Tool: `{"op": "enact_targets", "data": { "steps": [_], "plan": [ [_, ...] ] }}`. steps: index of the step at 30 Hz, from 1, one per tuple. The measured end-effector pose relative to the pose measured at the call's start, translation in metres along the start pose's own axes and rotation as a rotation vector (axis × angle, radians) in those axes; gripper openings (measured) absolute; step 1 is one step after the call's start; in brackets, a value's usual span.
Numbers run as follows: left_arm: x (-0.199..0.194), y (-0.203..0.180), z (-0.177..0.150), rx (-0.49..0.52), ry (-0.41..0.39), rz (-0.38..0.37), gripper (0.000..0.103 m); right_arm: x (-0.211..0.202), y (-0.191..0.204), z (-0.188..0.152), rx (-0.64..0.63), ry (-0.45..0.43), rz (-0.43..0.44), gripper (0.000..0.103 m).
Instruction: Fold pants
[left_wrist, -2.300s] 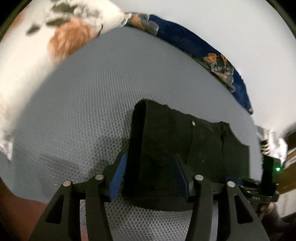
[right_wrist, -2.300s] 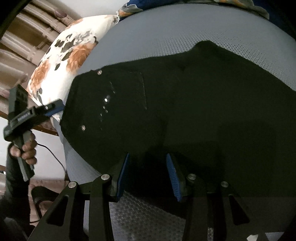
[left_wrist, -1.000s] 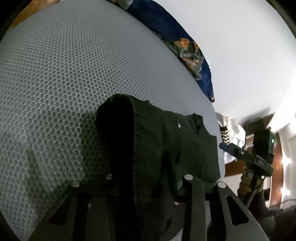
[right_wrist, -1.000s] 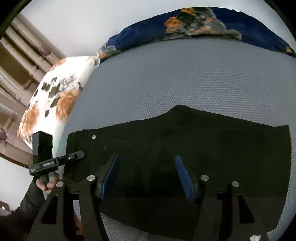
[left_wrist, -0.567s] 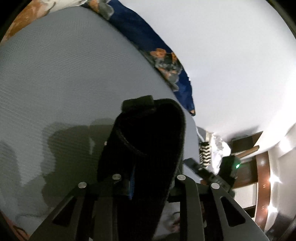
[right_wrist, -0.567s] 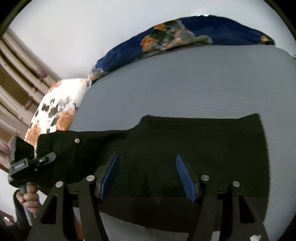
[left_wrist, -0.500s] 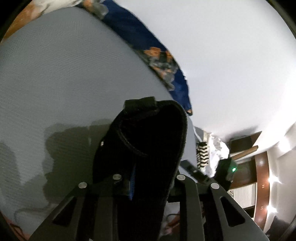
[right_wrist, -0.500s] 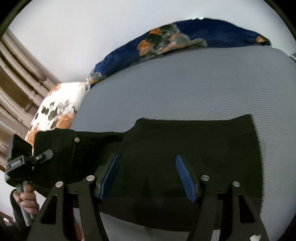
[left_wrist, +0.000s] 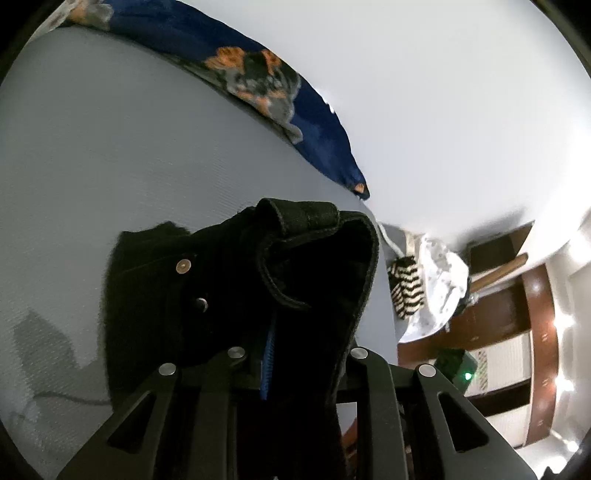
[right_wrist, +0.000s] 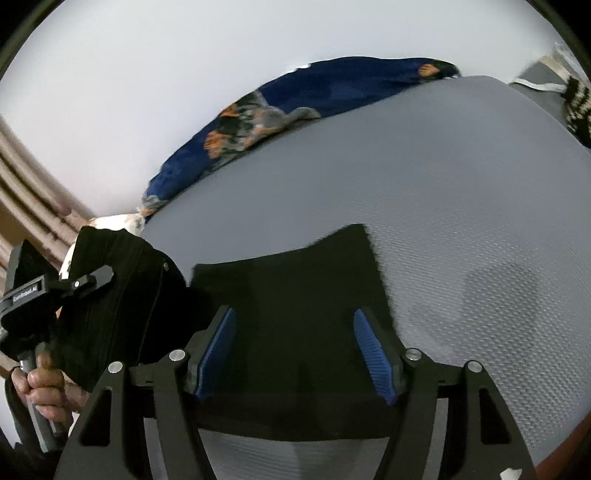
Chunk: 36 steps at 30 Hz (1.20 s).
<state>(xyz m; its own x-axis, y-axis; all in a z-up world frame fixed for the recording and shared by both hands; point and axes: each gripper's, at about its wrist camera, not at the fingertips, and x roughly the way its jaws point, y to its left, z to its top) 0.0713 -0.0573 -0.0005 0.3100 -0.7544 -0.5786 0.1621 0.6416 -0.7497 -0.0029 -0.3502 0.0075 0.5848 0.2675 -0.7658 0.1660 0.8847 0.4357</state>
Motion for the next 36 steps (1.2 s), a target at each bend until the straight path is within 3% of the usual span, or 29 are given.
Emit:
{"op": "enact_targets", "data": {
  "steps": [7, 16, 22, 24, 30, 36],
  "plan": [
    [0.051, -0.005, -0.012, 0.042, 0.045, 0.087, 0.022, 0.006, -0.021, -0.005, 0.028, -0.011, -0.024, 0.064],
    [0.082, -0.015, -0.03, 0.151, 0.076, 0.204, 0.027, 0.021, -0.017, -0.017, -0.067, 0.028, -0.097, 0.064],
    [0.088, -0.021, -0.032, 0.172, 0.115, 0.154, 0.049, 0.022, -0.018, -0.019, -0.071, 0.031, -0.099, 0.064],
    [0.083, -0.026, -0.032, 0.193, 0.101, 0.152, 0.056, 0.023, -0.018, -0.02, -0.067, 0.033, -0.101, 0.064],
    [0.05, -0.023, -0.028, 0.229, 0.027, 0.18, 0.061, 0.027, -0.016, -0.02, -0.08, 0.048, -0.112, 0.064],
    [0.007, 0.002, -0.03, 0.283, -0.101, 0.368, 0.061, 0.03, -0.006, -0.016, -0.138, 0.083, -0.055, 0.064]
  ]
}}
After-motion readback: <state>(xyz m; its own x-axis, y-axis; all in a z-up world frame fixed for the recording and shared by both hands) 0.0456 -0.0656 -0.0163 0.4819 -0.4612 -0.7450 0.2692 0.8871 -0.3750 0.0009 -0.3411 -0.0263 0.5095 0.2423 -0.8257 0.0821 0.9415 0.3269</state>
